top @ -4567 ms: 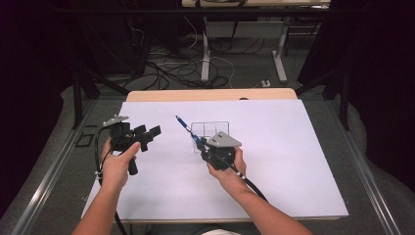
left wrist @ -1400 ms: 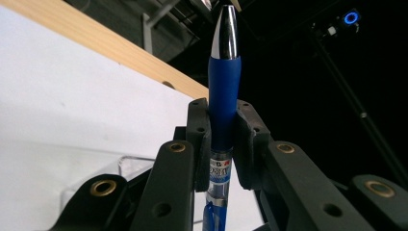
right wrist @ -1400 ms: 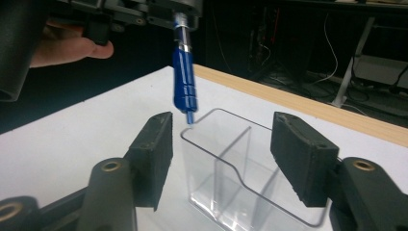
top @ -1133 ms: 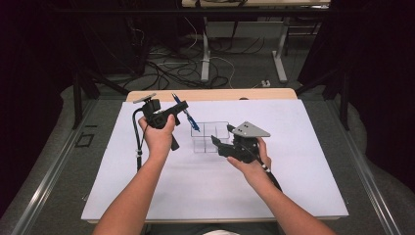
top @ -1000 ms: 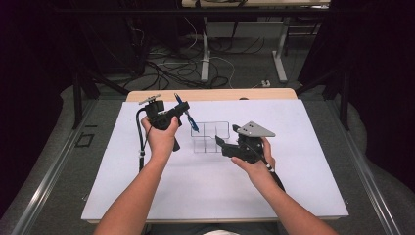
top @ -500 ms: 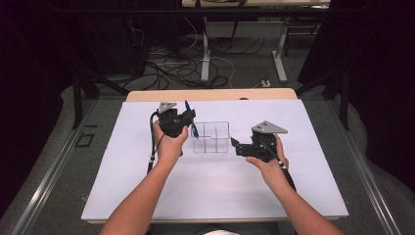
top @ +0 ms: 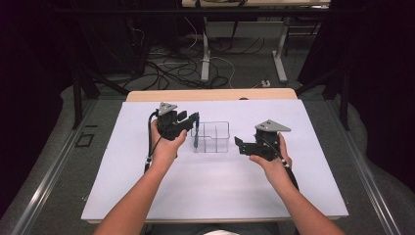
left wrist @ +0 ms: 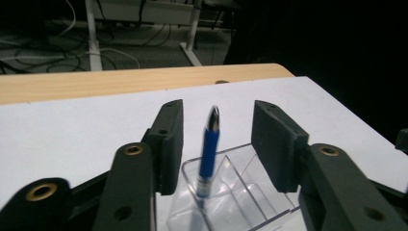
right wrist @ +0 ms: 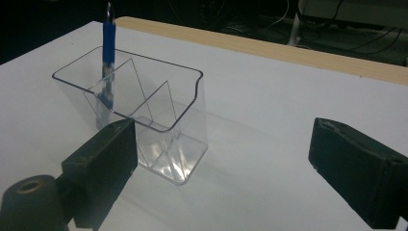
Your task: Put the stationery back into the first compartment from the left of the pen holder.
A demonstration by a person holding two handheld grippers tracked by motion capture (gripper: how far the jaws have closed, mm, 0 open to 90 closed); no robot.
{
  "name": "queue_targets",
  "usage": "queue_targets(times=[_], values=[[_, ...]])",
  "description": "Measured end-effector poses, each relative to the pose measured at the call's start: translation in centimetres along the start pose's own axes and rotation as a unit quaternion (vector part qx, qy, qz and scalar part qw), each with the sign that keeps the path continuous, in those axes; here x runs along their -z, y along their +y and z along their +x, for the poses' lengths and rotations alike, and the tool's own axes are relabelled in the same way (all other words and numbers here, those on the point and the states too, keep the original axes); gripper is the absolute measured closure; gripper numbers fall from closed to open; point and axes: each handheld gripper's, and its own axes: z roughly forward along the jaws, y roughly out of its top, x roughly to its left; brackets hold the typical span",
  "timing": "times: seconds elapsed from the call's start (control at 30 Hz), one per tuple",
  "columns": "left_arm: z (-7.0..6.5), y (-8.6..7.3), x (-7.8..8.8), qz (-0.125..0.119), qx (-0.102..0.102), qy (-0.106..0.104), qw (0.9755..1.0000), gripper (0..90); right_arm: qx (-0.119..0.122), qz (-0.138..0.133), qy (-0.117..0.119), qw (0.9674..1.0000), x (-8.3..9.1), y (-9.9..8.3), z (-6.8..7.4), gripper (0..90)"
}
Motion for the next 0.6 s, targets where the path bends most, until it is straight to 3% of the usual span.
queue_targets(times=[0.1,0.33,0.4,0.43,0.53,0.6], values=[[0.7,0.1,1.0,0.007,-0.008,-0.015,0.9998,49.0,0.000,0.001,-0.003,1.0000,0.2,0.1,-0.2,8.3],[2.3,0.1,3.4,0.022,-0.020,-0.024,0.9993,39.6,0.003,0.006,-0.010,0.9999,0.8,0.1,-0.8,8.3],[3.1,-0.2,4.7,0.016,-0.040,-0.007,0.9990,34.2,0.003,0.011,-0.012,0.9999,1.0,-0.1,-1.1,8.2],[3.1,-0.2,4.7,0.016,-0.040,-0.007,0.9990,31.6,0.000,0.013,-0.014,0.9998,1.1,-0.1,-1.2,8.0],[4.2,-0.8,6.4,0.017,-0.053,0.023,0.9982,29.4,-0.003,0.017,-0.016,0.9997,1.4,-0.4,-1.6,7.5],[4.5,-1.0,6.7,0.018,-0.053,0.027,0.9981,28.7,-0.001,0.019,-0.019,0.9996,1.6,-0.4,-1.8,7.5]])
